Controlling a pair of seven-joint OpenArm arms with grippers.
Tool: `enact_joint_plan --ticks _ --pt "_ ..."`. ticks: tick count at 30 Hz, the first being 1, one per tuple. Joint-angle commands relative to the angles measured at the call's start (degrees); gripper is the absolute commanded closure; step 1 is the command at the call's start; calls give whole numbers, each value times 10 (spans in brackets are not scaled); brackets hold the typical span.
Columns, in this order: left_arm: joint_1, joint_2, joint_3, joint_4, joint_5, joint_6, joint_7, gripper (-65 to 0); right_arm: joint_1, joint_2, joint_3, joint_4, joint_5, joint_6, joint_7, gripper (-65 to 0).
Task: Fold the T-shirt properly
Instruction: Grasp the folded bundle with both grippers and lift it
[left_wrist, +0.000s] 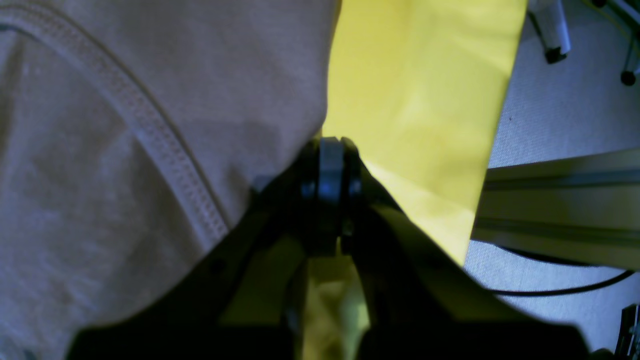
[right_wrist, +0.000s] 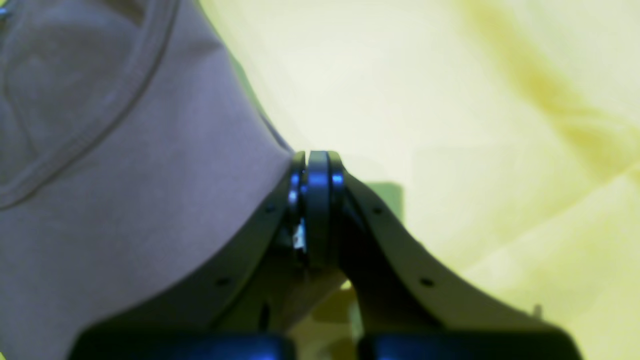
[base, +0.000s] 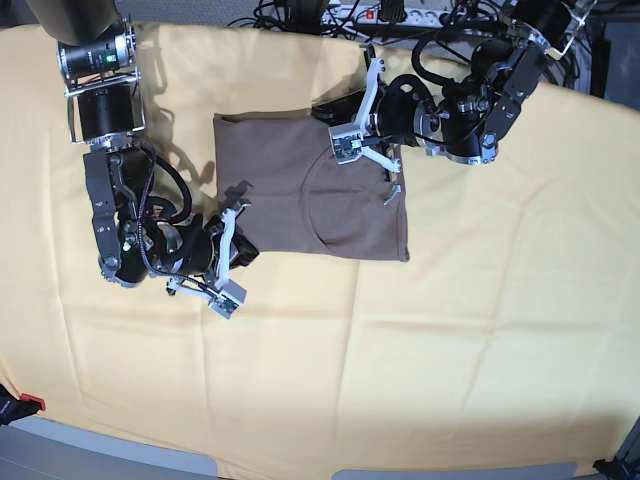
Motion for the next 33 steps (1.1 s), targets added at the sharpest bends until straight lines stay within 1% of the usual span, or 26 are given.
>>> enact_joint_plan --ticks 1,4,6,8,12,15,18,22,26,30,33 --pt "-8 -2 -3 6 -6 -3 -12 0 6 6 -7 8 10 1 12 0" --pt "-11 -2 -3 6 10 -3 -12 0 -8 17 -28 8 10 1 12 0" --pt "-17 -5 -3 6 15 1 -12 0 -15 20 -32 8 18 1 12 0" --pt "-24 -14 -3 6 17 3 -12 0 -17 26 -31 8 43 1 7 0" --pt "-33 -36 -3 5 27 3 -13 0 -19 36 -31 8 83 1 -26 0" --pt "-36 -43 -3 -9 29 3 -17 0 -24 42 -31 9 116 1 -38 0" --pt "-52 -43 -3 -38 32 3 -25 0 -26 43 -30 11 129 1 -38 0" --pt "-83 -43 -3 -70 38 4 -28 0 -44 44 -28 39 129 1 -38 0" --pt "-114 -42 -3 -92 49 23 -32 0 -75 44 -28 79 125 1 -39 0" --pt "-151 -41 -3 -136 61 23 -76 0 -96 45 -16 117 125 1 -42 0" --pt "-176 -35 -3 -177 66 22 -105 0 -117 45 10 146 125 1 -44 0"
